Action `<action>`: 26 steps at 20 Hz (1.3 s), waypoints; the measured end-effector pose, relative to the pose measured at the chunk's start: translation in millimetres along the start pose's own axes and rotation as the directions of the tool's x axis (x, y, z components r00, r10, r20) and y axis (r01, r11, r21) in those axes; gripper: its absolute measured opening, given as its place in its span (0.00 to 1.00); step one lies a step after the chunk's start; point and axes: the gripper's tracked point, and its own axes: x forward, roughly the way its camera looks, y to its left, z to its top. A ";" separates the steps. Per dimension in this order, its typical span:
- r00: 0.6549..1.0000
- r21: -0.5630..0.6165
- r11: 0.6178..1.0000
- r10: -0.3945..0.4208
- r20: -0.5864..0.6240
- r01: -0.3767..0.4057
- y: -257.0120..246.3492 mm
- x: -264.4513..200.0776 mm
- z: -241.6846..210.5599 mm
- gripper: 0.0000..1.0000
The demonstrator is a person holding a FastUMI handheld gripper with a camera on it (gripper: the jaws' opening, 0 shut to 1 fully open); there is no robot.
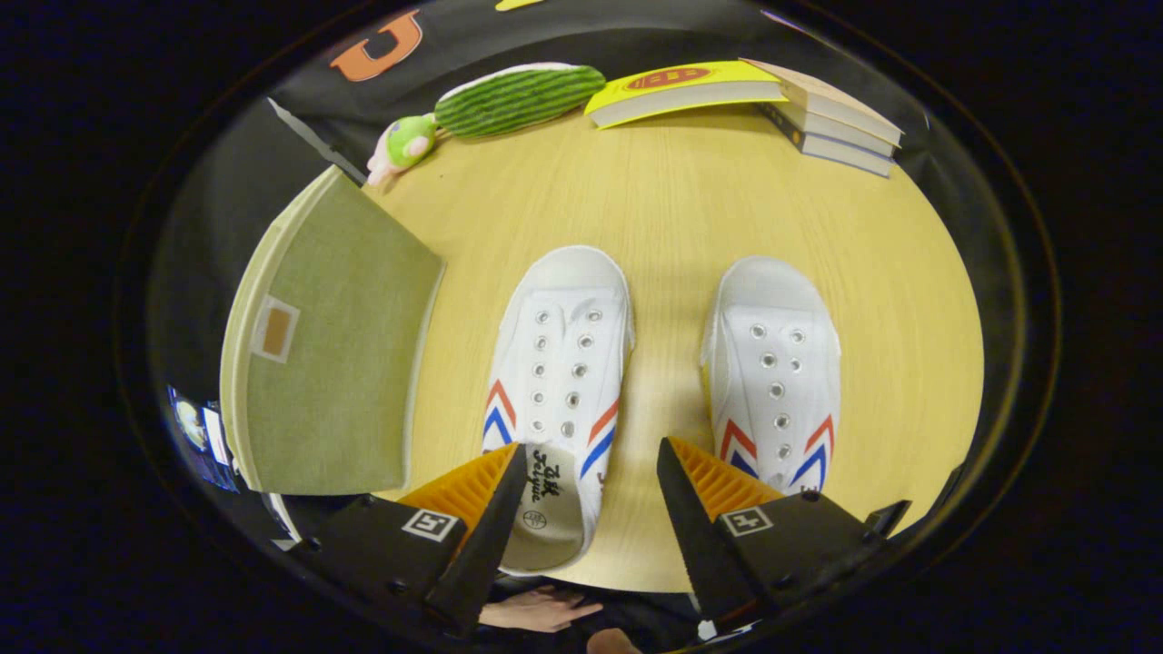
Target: Open the storage box then place both shoes into the box .Put the left shoe in first, then the right shoe, with the right side of both shoes facing outward in a uniform manner.
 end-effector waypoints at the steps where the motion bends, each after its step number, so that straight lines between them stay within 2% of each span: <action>1: 1.000 0.000 1.000 -0.006 -0.007 0.006 -2.1 5.1 0.6 0.88; 5: 0.998 0.028 0.998 0.058 -0.029 -0.057 11.5 14.2 0.0 0.73; 6: 0.998 0.028 0.998 0.063 -0.025 -0.063 13.9 15.7 -0.9 0.57; 8: 0.999 0.010 0.999 0.036 -0.013 -0.036 7.9 13.8 0.6 0.37; 12: 0.996 0.102 0.991 0.086 -0.002 -0.086 8.4 12.2 0.6 0.08; 19: 0.981 0.216 0.957 0.185 0.048 -0.191 26.1 -8.9 3.5 0.06; 23: 0.969 0.252 0.938 0.211 0.131 -0.238 33.8 -51.9 13.5 0.06; 26: 0.959 0.219 0.943 0.209 0.192 -0.250 50.1 -102.5 19.0 0.06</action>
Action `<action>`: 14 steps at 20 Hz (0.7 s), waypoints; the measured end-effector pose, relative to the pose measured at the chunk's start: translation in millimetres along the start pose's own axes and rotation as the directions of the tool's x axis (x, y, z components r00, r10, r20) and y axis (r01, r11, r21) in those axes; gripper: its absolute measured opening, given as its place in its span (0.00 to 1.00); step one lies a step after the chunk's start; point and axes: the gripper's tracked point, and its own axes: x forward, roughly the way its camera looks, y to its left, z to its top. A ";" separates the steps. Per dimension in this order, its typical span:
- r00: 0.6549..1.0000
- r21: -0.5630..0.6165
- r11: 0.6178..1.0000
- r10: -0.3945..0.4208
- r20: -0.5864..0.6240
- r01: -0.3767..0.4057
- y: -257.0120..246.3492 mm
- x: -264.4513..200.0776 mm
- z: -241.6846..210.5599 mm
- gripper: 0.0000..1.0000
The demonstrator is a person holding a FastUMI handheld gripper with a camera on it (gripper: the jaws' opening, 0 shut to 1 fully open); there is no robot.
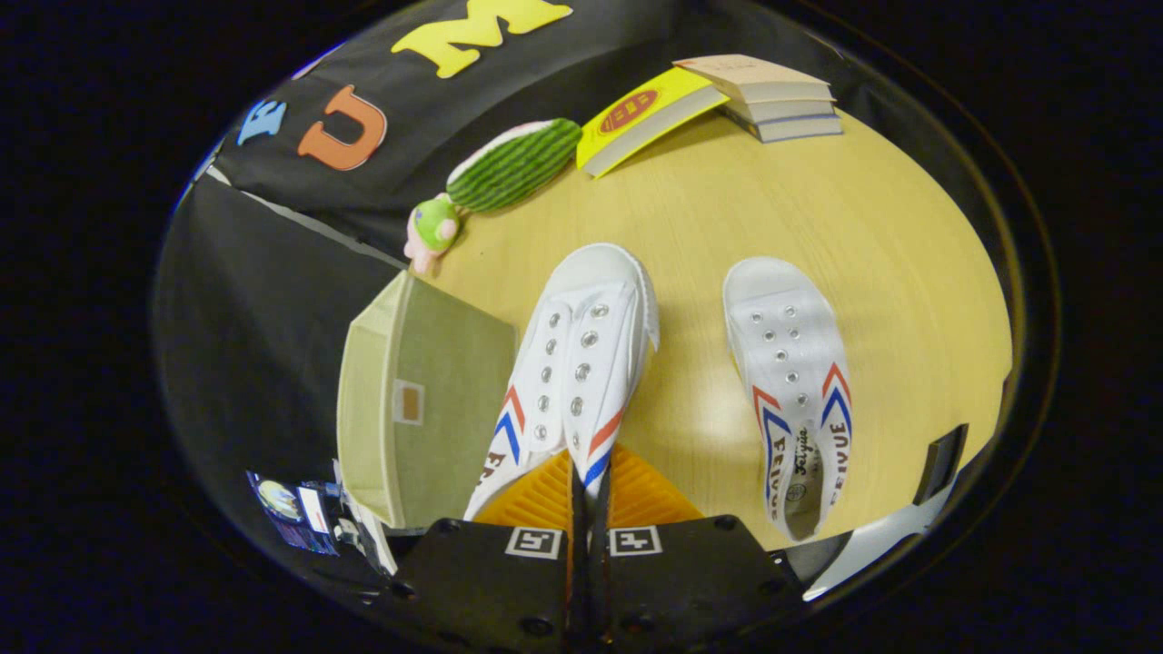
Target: Open the storage box then place both shoes into the box .Put the left shoe in first, then the right shoe, with the right side of both shoes facing outward in a uniform manner.
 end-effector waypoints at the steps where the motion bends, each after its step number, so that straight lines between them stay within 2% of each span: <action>1: 1.000 -0.023 1.000 0.003 0.019 -0.003 14.0 -14.0 1.2 0.06; 4: 0.997 -0.086 0.995 0.052 0.052 -0.048 72.2 -47.2 -1.6 0.06; 7: 0.996 -0.171 0.983 0.072 0.057 -0.062 130.8 -58.1 -5.1 0.06; 11: 0.993 -0.204 0.974 0.110 0.036 -0.101 194.7 -36.8 -9.3 0.06; 14: 0.995 -0.203 0.974 0.100 -0.015 -0.101 220.5 -3.4 -17.2 0.06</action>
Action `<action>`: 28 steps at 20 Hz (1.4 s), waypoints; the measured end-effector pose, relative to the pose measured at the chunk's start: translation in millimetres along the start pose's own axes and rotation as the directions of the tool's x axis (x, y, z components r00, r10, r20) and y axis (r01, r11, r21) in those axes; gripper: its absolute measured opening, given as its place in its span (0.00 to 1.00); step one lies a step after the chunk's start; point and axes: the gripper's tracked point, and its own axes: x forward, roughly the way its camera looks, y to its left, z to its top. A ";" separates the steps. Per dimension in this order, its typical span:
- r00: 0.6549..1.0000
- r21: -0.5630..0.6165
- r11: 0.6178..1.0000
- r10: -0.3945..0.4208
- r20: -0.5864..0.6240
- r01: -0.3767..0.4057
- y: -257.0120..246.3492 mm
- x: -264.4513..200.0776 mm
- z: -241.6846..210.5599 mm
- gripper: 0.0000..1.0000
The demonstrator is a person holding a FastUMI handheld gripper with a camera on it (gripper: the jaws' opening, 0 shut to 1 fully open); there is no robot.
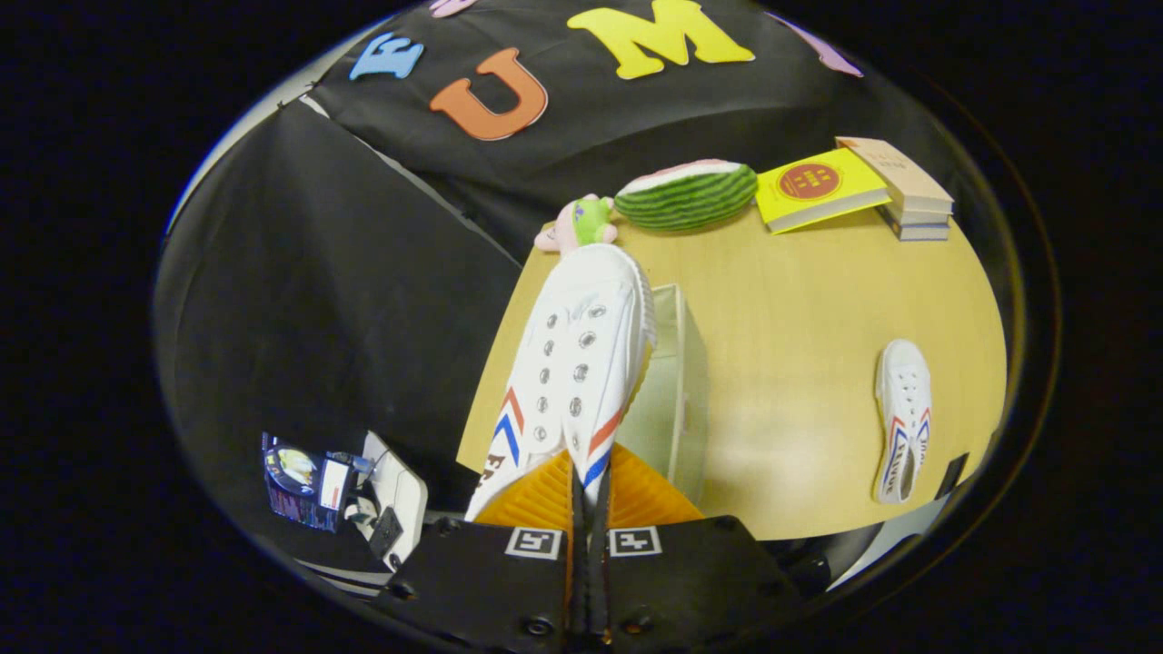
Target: Open the storage box then place both shoes into the box .Put the left shoe in first, then the right shoe, with the right side of both shoes facing outward in a uniform manner.
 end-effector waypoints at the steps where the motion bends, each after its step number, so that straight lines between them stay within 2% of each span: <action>1: 1.000 0.003 1.000 0.003 -0.023 -0.003 6.2 13.0 -3.3 0.06; 7: 0.995 0.073 0.997 0.001 -0.103 0.007 22.4 77.2 -13.0 0.06; 13: 0.992 0.100 0.995 0.000 -0.124 0.013 30.3 104.0 -17.5 0.07; 16: 0.992 0.092 0.996 0.027 -0.121 -0.016 38.8 107.3 -17.6 0.27; 17: 0.993 0.092 0.994 0.060 -0.102 -0.051 44.8 104.9 -12.7 0.30; 21: 0.996 -0.002 0.997 0.080 -0.036 -0.080 57.2 91.6 -6.8 0.46; 23: 0.997 -0.045 0.996 0.083 -0.008 -0.083 60.0 81.0 -6.5 0.59; 25: 0.997 -0.086 0.993 0.078 0.017 -0.076 59.5 69.9 -10.5 0.76; 26: 0.996 -0.103 0.991 0.086 0.016 -0.084 62.9 63.5 -17.4 0.80; 28: 0.996 -0.148 0.986 0.083 0.028 -0.078 61.0 47.7 -24.1 0.80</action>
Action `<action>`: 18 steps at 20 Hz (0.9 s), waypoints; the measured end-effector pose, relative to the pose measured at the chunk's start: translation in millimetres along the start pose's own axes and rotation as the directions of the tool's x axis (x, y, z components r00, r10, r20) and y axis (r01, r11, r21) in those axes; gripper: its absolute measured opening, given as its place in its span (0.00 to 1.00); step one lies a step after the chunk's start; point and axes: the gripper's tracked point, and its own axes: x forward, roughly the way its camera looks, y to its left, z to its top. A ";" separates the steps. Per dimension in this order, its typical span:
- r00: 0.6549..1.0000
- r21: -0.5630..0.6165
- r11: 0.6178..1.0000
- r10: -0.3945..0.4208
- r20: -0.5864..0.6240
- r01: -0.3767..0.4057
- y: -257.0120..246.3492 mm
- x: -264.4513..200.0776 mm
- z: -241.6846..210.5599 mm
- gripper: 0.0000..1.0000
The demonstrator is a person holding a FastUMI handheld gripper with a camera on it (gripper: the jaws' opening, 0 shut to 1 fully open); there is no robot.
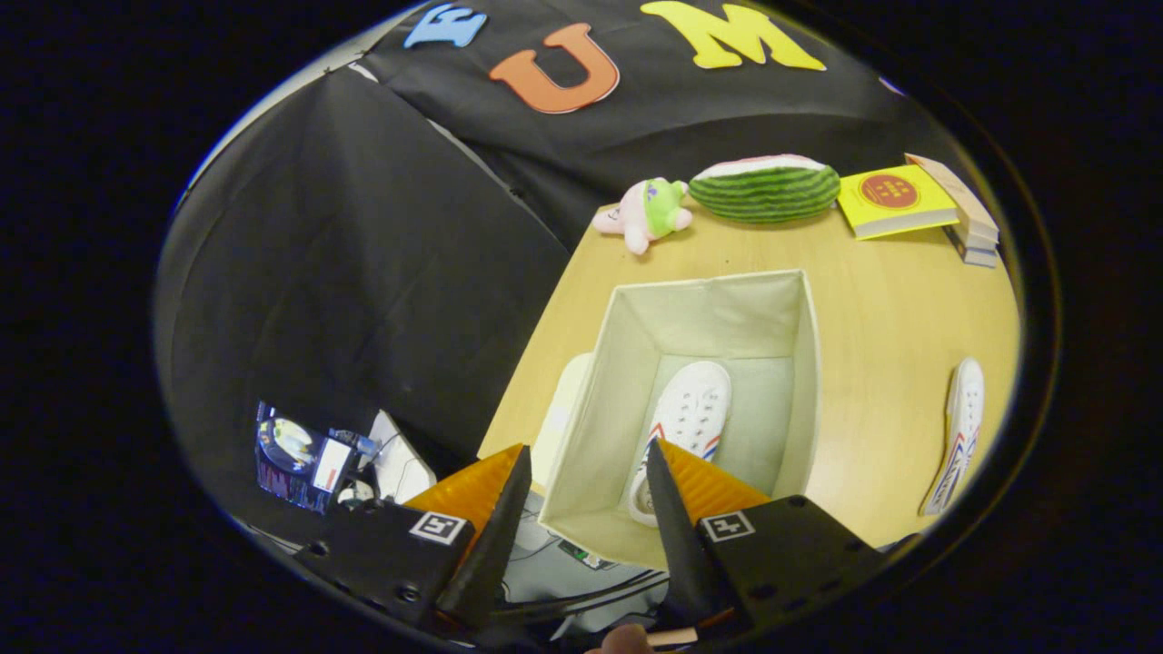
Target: Open the storage box then place both shoes into the box .Put the left shoe in first, then the right shoe, with the right side of both shoes facing outward in a uniform manner.
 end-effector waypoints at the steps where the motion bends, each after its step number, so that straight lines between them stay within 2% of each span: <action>1: 1.000 -0.029 1.000 -0.010 0.012 0.010 -2.4 -7.5 -0.6 0.80; 5: 0.994 -0.160 0.983 -0.078 0.079 0.090 -22.0 -43.4 0.9 0.82; 10: 0.972 -0.177 0.964 -0.173 0.157 0.200 -68.6 -90.3 7.7 0.83; 14: 0.937 -0.167 0.930 -0.297 0.183 0.327 -135.6 -131.7 10.0 0.83; 18: 0.877 -0.177 0.863 -0.443 0.188 0.474 -218.7 -170.3 0.2 0.84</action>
